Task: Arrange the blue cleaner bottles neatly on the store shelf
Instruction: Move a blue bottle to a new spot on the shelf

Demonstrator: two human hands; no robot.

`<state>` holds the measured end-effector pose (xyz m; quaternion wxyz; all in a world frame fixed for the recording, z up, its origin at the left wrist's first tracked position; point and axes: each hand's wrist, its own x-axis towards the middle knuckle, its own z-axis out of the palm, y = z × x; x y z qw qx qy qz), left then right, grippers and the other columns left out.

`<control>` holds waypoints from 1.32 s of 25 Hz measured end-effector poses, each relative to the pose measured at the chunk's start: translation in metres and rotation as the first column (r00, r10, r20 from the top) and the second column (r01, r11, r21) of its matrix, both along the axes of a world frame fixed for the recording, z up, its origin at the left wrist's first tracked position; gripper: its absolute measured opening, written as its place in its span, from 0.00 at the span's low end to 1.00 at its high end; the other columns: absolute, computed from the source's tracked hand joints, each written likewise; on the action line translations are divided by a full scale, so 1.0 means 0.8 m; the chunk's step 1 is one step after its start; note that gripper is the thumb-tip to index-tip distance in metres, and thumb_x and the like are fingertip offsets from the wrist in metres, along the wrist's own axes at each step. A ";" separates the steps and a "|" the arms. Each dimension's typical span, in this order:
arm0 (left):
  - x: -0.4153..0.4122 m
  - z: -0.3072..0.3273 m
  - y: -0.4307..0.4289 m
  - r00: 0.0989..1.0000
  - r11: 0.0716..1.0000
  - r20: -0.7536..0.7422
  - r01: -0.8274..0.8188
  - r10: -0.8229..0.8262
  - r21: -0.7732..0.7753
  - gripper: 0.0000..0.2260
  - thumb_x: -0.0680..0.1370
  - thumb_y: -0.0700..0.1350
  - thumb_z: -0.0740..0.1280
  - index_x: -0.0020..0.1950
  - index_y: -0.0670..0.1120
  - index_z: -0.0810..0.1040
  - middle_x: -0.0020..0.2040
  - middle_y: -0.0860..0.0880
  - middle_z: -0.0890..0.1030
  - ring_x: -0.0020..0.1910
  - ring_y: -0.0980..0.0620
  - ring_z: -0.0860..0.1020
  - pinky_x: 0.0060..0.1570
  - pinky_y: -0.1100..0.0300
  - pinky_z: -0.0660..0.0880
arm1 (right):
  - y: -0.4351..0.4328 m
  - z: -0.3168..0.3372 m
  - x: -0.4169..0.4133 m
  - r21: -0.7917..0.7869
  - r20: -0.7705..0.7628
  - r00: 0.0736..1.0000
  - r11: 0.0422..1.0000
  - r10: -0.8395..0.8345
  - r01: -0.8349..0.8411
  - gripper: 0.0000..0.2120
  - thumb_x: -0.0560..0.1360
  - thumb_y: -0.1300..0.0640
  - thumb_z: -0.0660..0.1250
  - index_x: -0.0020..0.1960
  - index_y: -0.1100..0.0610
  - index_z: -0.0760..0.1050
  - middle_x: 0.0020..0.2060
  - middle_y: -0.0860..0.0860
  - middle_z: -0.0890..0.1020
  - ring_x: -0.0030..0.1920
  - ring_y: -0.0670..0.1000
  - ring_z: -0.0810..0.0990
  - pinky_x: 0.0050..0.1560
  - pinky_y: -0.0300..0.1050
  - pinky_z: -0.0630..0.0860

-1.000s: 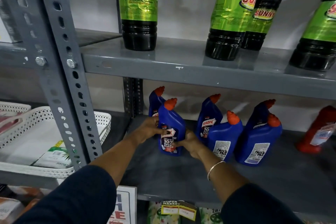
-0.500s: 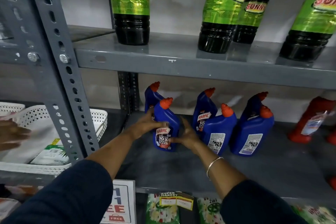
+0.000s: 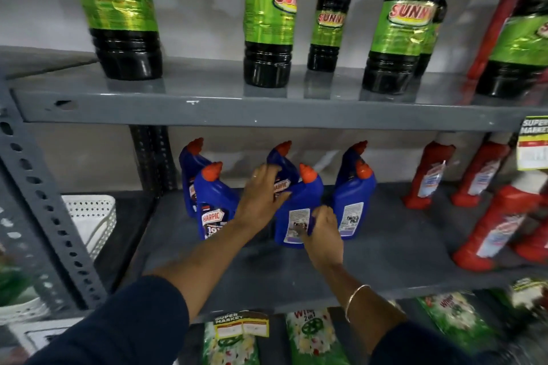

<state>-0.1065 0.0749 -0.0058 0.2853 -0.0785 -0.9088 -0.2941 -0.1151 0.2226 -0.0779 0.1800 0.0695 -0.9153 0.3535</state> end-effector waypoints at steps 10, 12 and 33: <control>-0.045 -0.017 0.003 0.887 0.925 0.383 0.111 -0.257 0.365 0.20 0.65 0.34 0.74 0.56 0.39 0.74 0.53 0.43 0.80 0.50 0.48 0.78 0.46 0.65 0.75 | 0.020 0.002 -0.058 -0.404 0.316 0.920 0.910 0.232 -0.091 0.23 0.62 0.66 0.76 0.56 0.67 0.75 0.53 0.63 0.82 0.53 0.61 0.81 0.47 0.40 0.78; -0.038 -0.012 0.007 0.884 0.922 0.392 0.099 -0.255 0.375 0.18 0.65 0.34 0.74 0.52 0.41 0.73 0.49 0.45 0.79 0.49 0.46 0.78 0.49 0.54 0.76 | 0.019 0.007 -0.058 -0.417 0.277 0.930 0.902 0.240 -0.109 0.22 0.63 0.67 0.75 0.55 0.67 0.75 0.53 0.63 0.82 0.52 0.61 0.81 0.45 0.35 0.77; -0.047 0.003 -0.025 0.783 0.734 0.387 0.127 -0.487 0.667 0.26 0.69 0.29 0.69 0.65 0.36 0.68 0.61 0.35 0.76 0.58 0.43 0.75 0.63 0.47 0.72 | -0.008 0.037 -0.032 -0.573 0.299 0.877 0.806 0.376 -0.151 0.28 0.62 0.75 0.71 0.58 0.59 0.71 0.45 0.52 0.80 0.45 0.49 0.79 0.43 0.37 0.80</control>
